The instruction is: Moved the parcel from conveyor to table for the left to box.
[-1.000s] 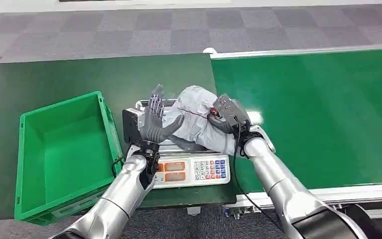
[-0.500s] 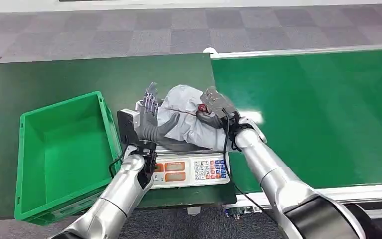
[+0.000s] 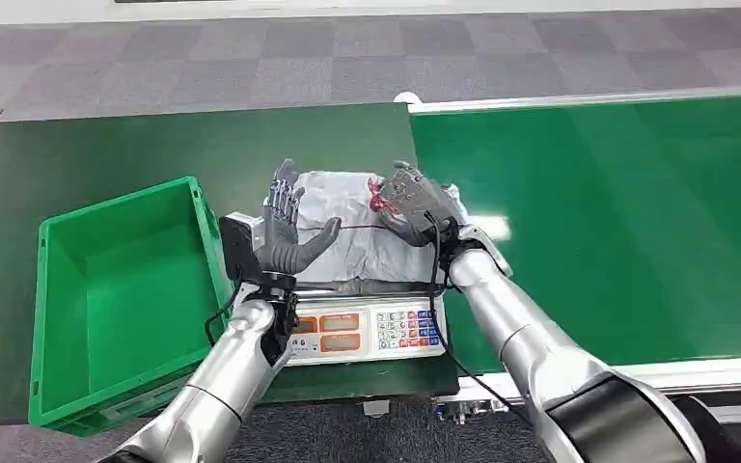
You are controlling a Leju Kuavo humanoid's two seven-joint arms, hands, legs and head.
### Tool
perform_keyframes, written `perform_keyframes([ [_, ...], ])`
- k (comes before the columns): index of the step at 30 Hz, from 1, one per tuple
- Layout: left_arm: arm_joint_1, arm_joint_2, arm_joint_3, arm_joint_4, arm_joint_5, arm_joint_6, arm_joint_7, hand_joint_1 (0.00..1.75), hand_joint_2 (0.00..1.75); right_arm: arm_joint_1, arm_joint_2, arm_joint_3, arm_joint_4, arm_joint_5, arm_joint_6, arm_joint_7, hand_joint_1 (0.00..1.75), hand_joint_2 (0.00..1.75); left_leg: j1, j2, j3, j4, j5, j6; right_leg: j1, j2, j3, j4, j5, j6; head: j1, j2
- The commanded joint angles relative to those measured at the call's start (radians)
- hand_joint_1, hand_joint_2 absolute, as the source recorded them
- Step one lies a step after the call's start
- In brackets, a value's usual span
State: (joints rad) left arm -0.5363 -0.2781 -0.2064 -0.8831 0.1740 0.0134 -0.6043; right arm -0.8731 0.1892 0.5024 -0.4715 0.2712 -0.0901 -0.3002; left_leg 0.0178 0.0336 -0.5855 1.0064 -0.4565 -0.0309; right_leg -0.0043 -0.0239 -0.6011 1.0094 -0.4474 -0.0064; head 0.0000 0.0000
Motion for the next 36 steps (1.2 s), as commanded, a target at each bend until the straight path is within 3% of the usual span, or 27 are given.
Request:
perform_keyframes([
  [1, -0.011, 0.032, -0.012, 0.015, -0.009, 0.012, 0.002, 0.00, 1.75, -0.014, -0.061, -0.017, 0.010, -0.044, -0.036, -0.026, 0.00, 1.75, -0.001, -0.002, 0.001, -0.001, 0.000, 0.001, -0.001, 0.000, 0.001, 0.000, 0.000, 0.000, 0.000, 0.000],
  [6, -0.015, 0.032, -0.017, 0.034, -0.019, 0.014, 0.001, 0.00, 1.75, 0.014, -0.065, -0.087, 0.007, -0.136, 0.030, -0.069, 0.00, 1.75, -0.001, -0.004, 0.002, -0.001, 0.001, 0.001, -0.001, 0.000, 0.002, -0.001, 0.000, 0.001, 0.000, 0.000],
  [16, -0.034, 0.044, -0.073, 0.097, -0.150, 0.061, -0.011, 0.00, 1.75, 0.043, -0.061, -0.186, 0.012, -0.240, -0.026, -0.160, 0.00, 1.75, -0.001, -0.004, 0.002, -0.002, 0.001, 0.002, -0.001, 0.000, 0.002, -0.001, 0.000, 0.001, 0.000, 0.000],
  [20, -0.104, 0.043, -0.134, 0.246, -0.343, 0.206, 0.029, 0.00, 1.75, 0.074, -0.073, -0.233, 0.007, -0.299, -0.005, -0.167, 0.00, 1.75, 0.000, -0.004, 0.001, -0.001, 0.001, 0.001, -0.001, -0.001, 0.001, -0.001, 0.000, 0.000, 0.000, 0.000],
  [25, -0.207, 0.028, -0.172, 0.403, -0.502, 0.258, 0.055, 0.00, 1.75, 0.103, -0.080, -0.230, -0.016, -0.307, 0.012, -0.189, 0.00, 1.75, -0.001, -0.005, 0.000, 0.000, 0.001, 0.001, -0.001, -0.002, 0.000, 0.000, 0.000, 0.000, 0.000, 0.000],
  [26, -0.261, 0.036, -0.248, 0.452, -0.621, 0.288, 0.106, 0.00, 1.75, 0.108, -0.079, -0.226, -0.030, -0.308, 0.024, -0.195, 0.00, 1.75, -0.001, -0.006, 0.000, -0.001, 0.001, 0.002, -0.001, -0.002, 0.001, 0.000, 0.000, 0.000, 0.000, 0.000],
  [32, -0.434, 0.025, -0.385, 0.568, -0.841, 0.083, 0.249, 0.00, 1.75, 0.072, -0.069, -0.227, -0.042, -0.335, 0.048, -0.203, 0.00, 1.75, -0.001, -0.004, -0.002, 0.002, 0.001, 0.001, -0.001, -0.001, -0.002, 0.002, 0.000, 0.000, 0.000, 0.000],
  [36, -0.488, 0.011, -0.447, 0.610, -0.929, 0.002, 0.314, 0.00, 1.75, 0.060, -0.067, -0.225, -0.059, -0.350, 0.067, -0.204, 0.00, 1.75, -0.001, -0.004, -0.002, 0.002, 0.001, 0.002, -0.001, 0.000, -0.002, 0.002, 0.000, 0.001, 0.000, 0.000],
])
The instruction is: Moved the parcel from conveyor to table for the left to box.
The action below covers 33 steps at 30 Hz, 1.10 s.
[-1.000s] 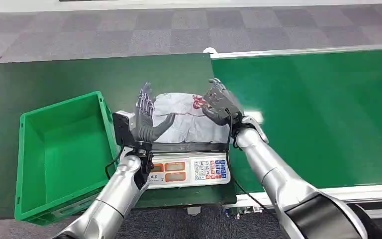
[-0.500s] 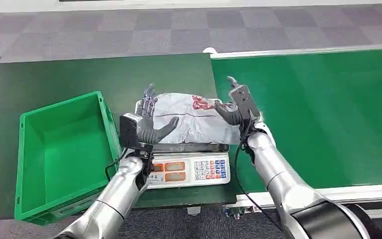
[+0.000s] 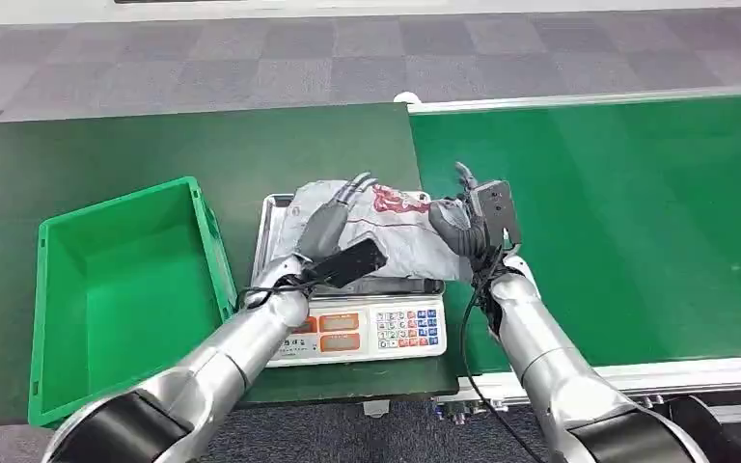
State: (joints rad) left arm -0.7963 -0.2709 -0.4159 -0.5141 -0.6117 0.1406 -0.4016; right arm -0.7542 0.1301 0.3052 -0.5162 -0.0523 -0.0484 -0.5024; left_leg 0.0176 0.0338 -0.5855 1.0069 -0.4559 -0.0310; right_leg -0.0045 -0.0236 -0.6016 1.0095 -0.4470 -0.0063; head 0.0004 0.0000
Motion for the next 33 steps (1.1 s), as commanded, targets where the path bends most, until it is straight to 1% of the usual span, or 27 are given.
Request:
perform_keyframes([
  [1, -0.233, 0.004, -0.242, 0.251, -0.148, -0.160, 0.114, 0.00, 1.75, -0.062, -0.008, -0.023, -0.014, -0.028, 0.032, 0.000, 0.00, 1.75, -0.001, -0.003, -0.002, 0.002, 0.000, 0.002, -0.001, 0.000, -0.002, 0.002, 0.000, 0.001, 0.000, 0.000],
  [2, -0.239, 0.007, -0.268, 0.264, -0.173, -0.226, 0.118, 0.00, 1.75, -0.069, -0.007, -0.016, -0.012, -0.032, 0.042, 0.001, 0.00, 1.75, -0.001, -0.002, -0.002, 0.001, 0.000, 0.001, -0.001, 0.001, -0.002, 0.002, 0.000, 0.000, 0.000, 0.000],
  [4, -0.238, 0.013, -0.289, 0.272, -0.193, -0.268, 0.112, 0.00, 1.75, -0.080, -0.005, -0.013, -0.008, -0.041, 0.051, 0.003, 0.00, 1.75, -0.001, -0.002, -0.001, 0.001, 0.000, 0.002, -0.002, 0.002, -0.001, 0.001, 0.000, 0.001, 0.000, 0.000],
  [5, -0.242, 0.017, -0.318, 0.284, -0.213, -0.361, 0.081, 0.00, 1.75, -0.096, -0.003, -0.004, 0.005, -0.046, 0.060, 0.006, 0.00, 1.75, -0.001, -0.001, -0.001, 0.001, 0.000, 0.001, -0.001, 0.002, -0.001, 0.001, 0.000, 0.000, 0.000, 0.000],
  [7, -0.240, 0.024, -0.322, 0.288, -0.216, -0.413, 0.068, 0.00, 1.75, -0.116, 0.002, 0.004, 0.019, -0.056, 0.064, 0.008, 0.00, 1.75, -0.001, 0.000, -0.001, 0.001, 0.000, 0.001, -0.001, 0.003, -0.002, 0.002, 0.000, 0.000, 0.000, 0.000],
  [8, -0.243, 0.026, -0.329, 0.299, -0.220, -0.476, 0.070, 0.00, 1.75, -0.122, 0.002, 0.007, 0.023, -0.069, 0.070, 0.007, 0.00, 1.75, -0.001, 0.000, -0.001, 0.001, 0.000, 0.002, -0.001, 0.004, -0.002, 0.002, 0.000, 0.000, 0.000, 0.000],
  [10, -0.238, 0.036, -0.331, 0.297, -0.225, -0.494, 0.074, 0.00, 1.75, -0.118, -0.002, 0.012, 0.017, -0.085, 0.084, 0.004, 0.00, 1.75, -0.001, -0.001, 0.000, 0.000, 0.000, 0.002, -0.002, 0.003, -0.001, 0.001, 0.000, 0.000, 0.000, 0.000],
  [12, -0.234, 0.049, -0.317, 0.304, -0.212, -0.551, 0.079, 0.00, 1.75, -0.108, -0.010, 0.035, -0.004, -0.097, 0.094, 0.000, 0.00, 1.75, -0.002, -0.002, 0.001, -0.001, 0.001, 0.003, -0.002, 0.005, 0.000, 0.000, 0.001, 0.001, 0.000, 0.000],
  [13, -0.231, 0.053, -0.318, 0.303, -0.213, -0.549, 0.075, 0.00, 1.75, -0.105, -0.012, 0.039, -0.008, -0.100, 0.095, 0.000, 0.00, 1.75, -0.001, 0.000, 0.001, -0.001, 0.000, 0.001, -0.001, 0.003, 0.000, 0.000, 0.001, 0.000, 0.000, 0.000],
  [16, -0.217, 0.073, -0.293, 0.307, -0.195, -0.588, 0.080, 0.00, 1.75, -0.052, -0.027, 0.076, -0.085, -0.125, 0.101, -0.006, 0.00, 1.75, -0.002, 0.000, 0.003, -0.002, 0.000, 0.001, -0.002, 0.004, 0.002, -0.001, 0.001, 0.000, 0.000, 0.000],
  [19, -0.208, 0.074, -0.304, 0.310, -0.209, -0.592, 0.092, 0.00, 1.75, -0.028, -0.034, 0.092, -0.129, -0.135, 0.100, 0.004, 0.00, 1.75, -0.001, 0.000, 0.003, -0.002, 0.000, 0.001, -0.001, 0.002, 0.003, -0.001, 0.000, 0.000, -0.001, 0.000],
  [20, -0.200, 0.068, -0.292, 0.306, -0.200, -0.583, 0.095, 0.00, 1.75, -0.006, -0.043, 0.096, -0.170, -0.139, 0.093, 0.020, 0.00, 1.75, -0.001, 0.000, 0.005, -0.004, 0.001, 0.002, -0.002, 0.004, 0.004, -0.002, 0.001, 0.000, 0.000, 0.000],
  [21, -0.197, 0.063, -0.284, 0.303, -0.196, -0.563, 0.095, 1.75, 1.75, 0.019, -0.055, 0.101, -0.215, -0.143, 0.092, 0.041, 0.00, 1.75, -0.001, -0.001, 0.004, -0.003, 0.001, 0.001, -0.001, 0.002, 0.004, -0.002, 0.000, 0.000, -0.001, 0.000],
  [22, -0.196, 0.062, -0.285, 0.302, -0.197, -0.562, 0.096, 1.75, 1.75, 0.026, -0.059, 0.102, -0.223, -0.143, 0.092, 0.041, 0.00, 1.75, -0.001, -0.002, 0.005, -0.004, 0.001, 0.002, -0.002, 0.002, 0.004, -0.002, 0.001, 0.001, 0.000, 0.000],
  [24, -0.195, 0.060, -0.284, 0.289, -0.201, -0.519, 0.078, 1.75, 1.75, 0.081, -0.095, 0.114, -0.305, -0.151, 0.093, 0.078, 0.00, 1.75, -0.001, -0.002, 0.004, -0.003, 0.001, 0.002, -0.001, 0.001, 0.004, -0.002, 0.000, 0.001, 0.000, 0.000],
  [25, -0.198, 0.059, -0.281, 0.288, -0.199, -0.517, 0.075, 1.75, 1.75, 0.093, -0.104, 0.116, -0.313, -0.151, 0.093, 0.078, 0.00, 1.75, -0.001, -0.002, 0.003, -0.002, 0.000, 0.001, -0.001, 0.001, 0.004, -0.002, 0.000, 0.001, 0.000, 0.000],
  [26, -0.199, 0.059, -0.275, 0.284, -0.194, -0.512, 0.065, 1.75, 1.75, 0.106, -0.115, 0.118, -0.327, -0.154, 0.097, 0.080, 0.00, 1.75, -0.001, -0.004, 0.004, -0.004, 0.001, 0.002, -0.002, 0.000, 0.005, -0.003, 0.000, 0.001, 0.000, 0.000],
  [27, -0.206, 0.060, -0.278, 0.272, -0.200, -0.474, 0.046, 1.75, 1.75, 0.121, -0.130, 0.122, -0.340, -0.162, 0.101, 0.084, 0.00, 1.75, -0.001, -0.004, 0.003, -0.003, 0.001, 0.002, -0.001, -0.001, 0.004, -0.002, 0.000, 0.001, 0.000, 0.000],
  [29, -0.216, 0.057, -0.272, 0.264, -0.195, -0.467, 0.034, 1.75, 1.75, 0.129, -0.139, 0.119, -0.341, -0.173, 0.111, 0.085, 0.00, 1.75, -0.001, -0.004, 0.003, -0.003, 0.001, 0.002, -0.001, 0.000, 0.004, -0.002, 0.000, 0.001, 0.000, 0.000],
  [33, -0.234, 0.052, -0.254, 0.224, -0.178, -0.386, -0.029, 1.75, 1.75, 0.120, -0.146, 0.124, -0.326, -0.179, 0.105, 0.085, 0.00, 1.75, -0.001, -0.003, 0.001, -0.001, 0.001, 0.001, -0.001, 0.000, 0.002, 0.000, 0.000, 0.001, 0.000, 0.000],
])
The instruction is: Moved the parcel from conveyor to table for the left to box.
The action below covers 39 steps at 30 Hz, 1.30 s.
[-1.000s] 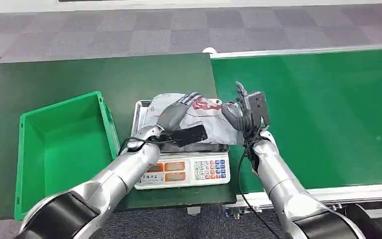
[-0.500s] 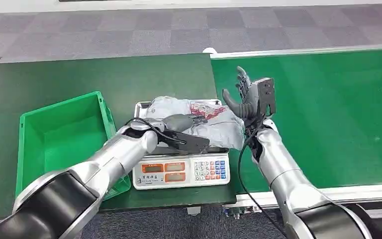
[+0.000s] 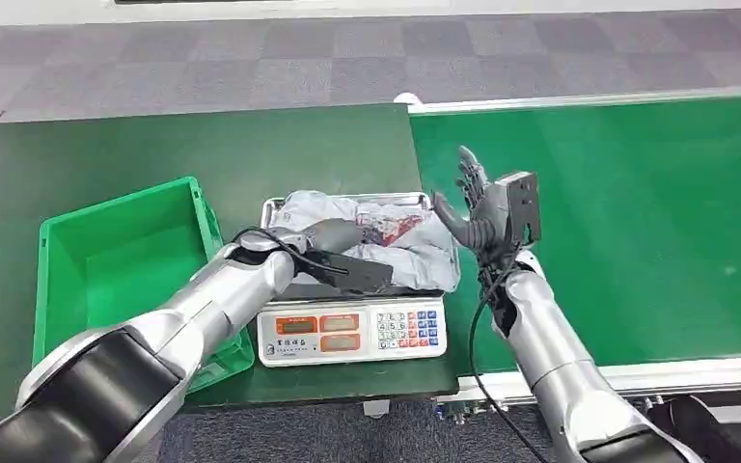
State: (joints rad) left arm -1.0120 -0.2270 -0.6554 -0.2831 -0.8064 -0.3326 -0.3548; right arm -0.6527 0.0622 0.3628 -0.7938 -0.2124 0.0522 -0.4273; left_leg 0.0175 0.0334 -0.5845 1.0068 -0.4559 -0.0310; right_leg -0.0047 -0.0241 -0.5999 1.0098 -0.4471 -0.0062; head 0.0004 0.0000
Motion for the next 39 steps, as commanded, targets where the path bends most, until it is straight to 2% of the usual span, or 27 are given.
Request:
perform_keyframes([
  [1, -0.025, 0.003, -0.016, -0.017, 0.017, 0.096, -0.088, 1.75, 1.75, 0.011, -0.075, 0.063, -0.041, -0.026, 0.003, 0.013, 0.00, 1.75, 0.000, -0.002, 0.000, 0.000, 0.000, 0.001, -0.001, 0.000, 0.000, 0.000, 0.000, 0.000, 0.000, 0.000],
  [4, -0.044, -0.011, -0.056, -0.054, -0.020, 0.147, -0.099, 1.75, 1.75, -0.004, -0.072, 0.058, -0.023, -0.034, -0.003, 0.017, 0.00, 1.75, -0.001, -0.002, -0.001, 0.000, 0.000, 0.001, -0.001, 0.000, -0.002, 0.001, 0.000, 0.000, -0.001, 0.000],
  [7, -0.056, -0.012, -0.121, -0.105, -0.087, 0.269, -0.077, 1.75, 1.75, 0.005, -0.081, 0.044, -0.011, -0.046, -0.020, 0.014, 0.00, 1.75, -0.001, -0.005, -0.002, 0.000, 0.001, 0.002, -0.001, 0.000, -0.002, 0.000, 0.000, 0.001, 0.000, 0.000],
  [10, -0.044, 0.042, -0.217, -0.179, -0.221, 0.494, 0.071, 1.75, 1.75, 0.020, -0.083, 0.024, -0.009, -0.056, -0.040, -0.003, 0.00, 1.75, 0.000, -0.003, -0.002, 0.000, 0.000, 0.001, 0.000, 0.000, -0.002, 0.000, 0.000, 0.000, 0.000, 0.000],
  [11, -0.025, 0.066, -0.223, -0.201, -0.253, 0.580, 0.113, 1.75, 1.75, 0.026, -0.083, 0.018, -0.012, -0.057, -0.048, -0.010, 0.00, 1.75, -0.002, -0.006, 0.000, -0.001, 0.001, 0.003, -0.002, 0.000, 0.000, -0.002, 0.000, 0.001, 0.000, 0.000],
  [14, 0.021, 0.122, -0.221, -0.200, -0.299, 0.701, 0.168, 1.75, 1.75, 0.038, -0.084, 0.011, -0.013, -0.055, -0.062, -0.015, 0.00, 1.75, -0.002, -0.001, 0.001, -0.002, 0.001, 0.001, -0.002, 0.003, 0.000, -0.001, 0.001, 0.000, 0.000, 0.000],
  [16, 0.050, 0.165, -0.197, -0.193, -0.375, 0.820, 0.290, 1.75, 1.75, 0.060, -0.080, -0.004, -0.028, -0.058, -0.070, -0.020, 0.00, 1.75, -0.002, 0.001, 0.002, -0.002, 0.000, 0.001, -0.002, 0.004, 0.000, -0.001, 0.000, 0.000, 0.000, 0.000],
  [17, 0.063, 0.183, -0.190, -0.193, -0.379, 0.835, 0.284, 1.75, 1.75, 0.070, -0.081, -0.005, -0.035, -0.057, -0.071, -0.021, 0.00, 1.75, -0.002, 0.001, 0.004, -0.004, 0.001, 0.001, -0.002, 0.005, 0.001, -0.003, 0.001, 0.000, 0.000, 0.000],
  [18, 0.085, 0.221, -0.135, -0.199, -0.413, 0.890, 0.381, 1.75, 1.75, 0.100, -0.083, -0.019, -0.069, -0.048, -0.085, -0.020, 0.00, 1.75, -0.001, 0.002, 0.002, -0.003, 0.000, 0.001, -0.001, 0.004, 0.001, -0.001, 0.000, 0.000, 0.000, 0.000],
  [20, 0.106, 0.261, -0.109, -0.212, -0.415, 0.908, 0.354, 1.75, 1.75, 0.127, -0.090, -0.026, -0.098, -0.045, -0.087, -0.020, 0.00, 1.75, -0.001, 0.001, 0.004, -0.005, 0.001, 0.001, -0.002, 0.006, 0.001, -0.003, 0.001, 0.000, 0.000, 0.000],
  [22, 0.159, 0.308, 0.044, -0.247, -0.410, 0.909, 0.442, 1.75, 1.75, 0.189, -0.101, -0.060, -0.172, -0.031, -0.104, -0.004, 0.00, 1.75, -0.001, 0.002, 0.002, -0.003, 0.001, 0.000, -0.001, 0.005, 0.000, -0.001, 0.000, 0.000, 0.000, 0.000],
  [24, 0.212, 0.351, 0.171, -0.281, -0.399, 0.872, 0.462, 1.75, 1.75, 0.256, -0.119, -0.092, -0.250, -0.016, -0.106, 0.009, 0.00, 1.75, -0.001, 0.002, 0.004, -0.005, 0.001, 0.000, -0.001, 0.006, 0.001, -0.002, 0.000, 0.000, 0.000, 0.000],
  [25, 0.259, 0.379, 0.242, -0.321, -0.369, 0.873, 0.433, 1.75, 1.75, 0.293, -0.129, -0.110, -0.288, -0.009, -0.105, 0.012, 0.00, 1.75, -0.001, 0.002, 0.003, -0.004, 0.001, 0.000, -0.001, 0.005, 0.000, -0.001, 0.000, 0.000, -0.001, 0.000],
  [26, 0.279, 0.384, 0.282, -0.340, -0.387, 0.866, 0.406, 1.75, 1.75, 0.306, -0.129, -0.124, -0.302, 0.001, -0.098, 0.017, 0.00, 1.75, -0.001, 0.002, 0.007, -0.008, 0.001, 0.001, -0.002, 0.008, 0.003, -0.004, 0.000, 0.000, 0.000, 0.000],
  [27, 0.308, 0.394, 0.331, -0.356, -0.395, 0.869, 0.437, 1.75, 1.75, 0.323, -0.130, -0.138, -0.317, 0.005, -0.097, 0.018, 0.00, 1.75, 0.000, 0.001, 0.004, -0.005, 0.000, 0.000, -0.001, 0.005, 0.001, -0.002, -0.001, 0.000, 0.000, 0.000],
  [31, 0.523, 0.474, 0.496, -0.559, -0.452, 0.881, 0.473, 1.75, 1.75, 0.405, -0.132, -0.186, -0.396, 0.028, -0.101, 0.031, 0.00, 1.75, -0.001, 0.003, 0.005, -0.007, 0.000, 0.001, -0.001, 0.007, 0.001, -0.003, -0.001, -0.001, 0.000, 0.000],
  [34, 0.643, 0.496, 0.590, -0.675, -0.456, 0.868, 0.456, 1.75, 1.75, 0.424, -0.139, -0.195, -0.418, 0.032, -0.102, 0.036, 0.00, 1.75, -0.001, 0.003, 0.002, -0.005, -0.001, 0.000, -0.001, 0.006, -0.001, -0.001, -0.003, -0.001, 0.000, 0.000],
  [35, 0.683, 0.510, 0.616, -0.708, -0.430, 0.887, 0.446, 1.75, 1.75, 0.425, -0.142, -0.196, -0.421, 0.029, -0.104, 0.039, 0.00, 1.75, -0.002, 0.006, 0.006, -0.007, -0.003, 0.000, -0.002, 0.010, 0.001, -0.002, -0.003, -0.001, 0.000, 0.000],
  [39, 0.765, 0.515, 0.673, -0.781, -0.407, 0.888, 0.448, 1.75, 1.75, 0.398, -0.143, -0.184, -0.383, 0.025, -0.102, 0.045, 0.00, 1.75, -0.001, 0.006, 0.004, -0.005, -0.003, 0.000, -0.001, 0.011, -0.001, -0.001, -0.004, -0.001, 0.000, 0.000],
])
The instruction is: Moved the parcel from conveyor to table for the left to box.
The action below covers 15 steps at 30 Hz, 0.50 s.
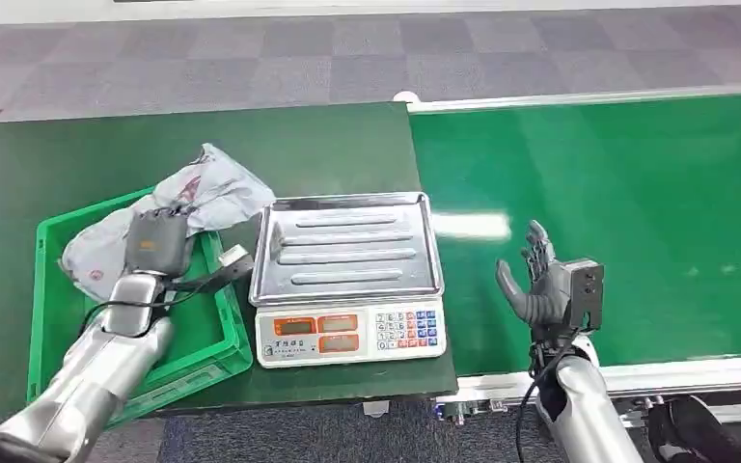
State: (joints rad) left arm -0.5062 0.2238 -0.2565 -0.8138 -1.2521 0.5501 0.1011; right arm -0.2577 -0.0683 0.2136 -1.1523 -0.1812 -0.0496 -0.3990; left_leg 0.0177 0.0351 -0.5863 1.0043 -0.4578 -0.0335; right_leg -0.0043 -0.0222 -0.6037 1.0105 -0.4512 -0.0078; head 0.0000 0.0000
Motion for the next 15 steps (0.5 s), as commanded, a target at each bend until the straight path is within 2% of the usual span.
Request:
perform_keyframes([
  [1, 0.279, 0.057, 0.286, -0.264, 0.049, 0.006, -0.013, 1.75, 1.75, -0.005, -0.011, -0.027, -0.009, -0.006, 0.001, 0.016, 0.00, 1.75, -0.001, 0.005, 0.005, -0.002, -0.002, 0.002, -0.001, 0.008, 0.001, -0.001, 0.000, 0.001, 0.000, 0.000],
  [3, 0.310, 0.036, 0.294, -0.288, 0.057, -0.007, -0.021, 1.75, 1.75, 0.006, -0.010, -0.021, -0.006, -0.007, -0.002, 0.012, 0.00, 1.75, -0.002, 0.005, 0.008, -0.005, -0.001, 0.003, -0.002, 0.011, 0.004, -0.003, 0.001, 0.001, 0.000, 0.000],
  [5, 0.339, 0.009, 0.293, -0.324, 0.059, 0.001, -0.037, 1.75, 1.75, 0.027, -0.012, -0.016, -0.023, -0.002, -0.006, 0.005, 0.00, 1.75, -0.002, 0.002, 0.008, -0.005, -0.001, 0.003, -0.002, 0.008, 0.005, -0.004, 0.000, 0.001, 0.000, 0.000],
  [6, 0.344, 0.000, 0.291, -0.334, 0.059, 0.002, -0.038, 0.03, 1.75, 0.030, -0.014, -0.013, -0.028, -0.002, -0.006, 0.004, 0.00, 1.75, -0.002, 0.001, 0.008, -0.005, -0.001, 0.003, -0.003, 0.006, 0.006, -0.004, 0.000, 0.001, 0.000, 0.000],
  [11, 0.296, -0.010, 0.233, -0.314, 0.155, -0.011, -0.104, 0.00, 1.75, 0.007, -0.080, 0.011, 0.015, -0.024, -0.004, -0.010, 0.00, 1.75, -0.003, -0.002, 0.005, -0.002, -0.001, 0.002, -0.003, 0.001, 0.004, -0.001, -0.001, 0.001, 0.000, 0.000],
  [15, 0.254, -0.018, 0.194, -0.302, 0.337, -0.070, -0.211, 0.00, 1.75, -0.029, -0.081, 0.023, 0.059, -0.028, 0.005, -0.006, 0.00, 1.75, -0.004, -0.004, 0.006, -0.003, 0.000, 0.004, -0.004, 0.000, 0.006, -0.003, 0.000, 0.002, 0.000, 0.000],
])
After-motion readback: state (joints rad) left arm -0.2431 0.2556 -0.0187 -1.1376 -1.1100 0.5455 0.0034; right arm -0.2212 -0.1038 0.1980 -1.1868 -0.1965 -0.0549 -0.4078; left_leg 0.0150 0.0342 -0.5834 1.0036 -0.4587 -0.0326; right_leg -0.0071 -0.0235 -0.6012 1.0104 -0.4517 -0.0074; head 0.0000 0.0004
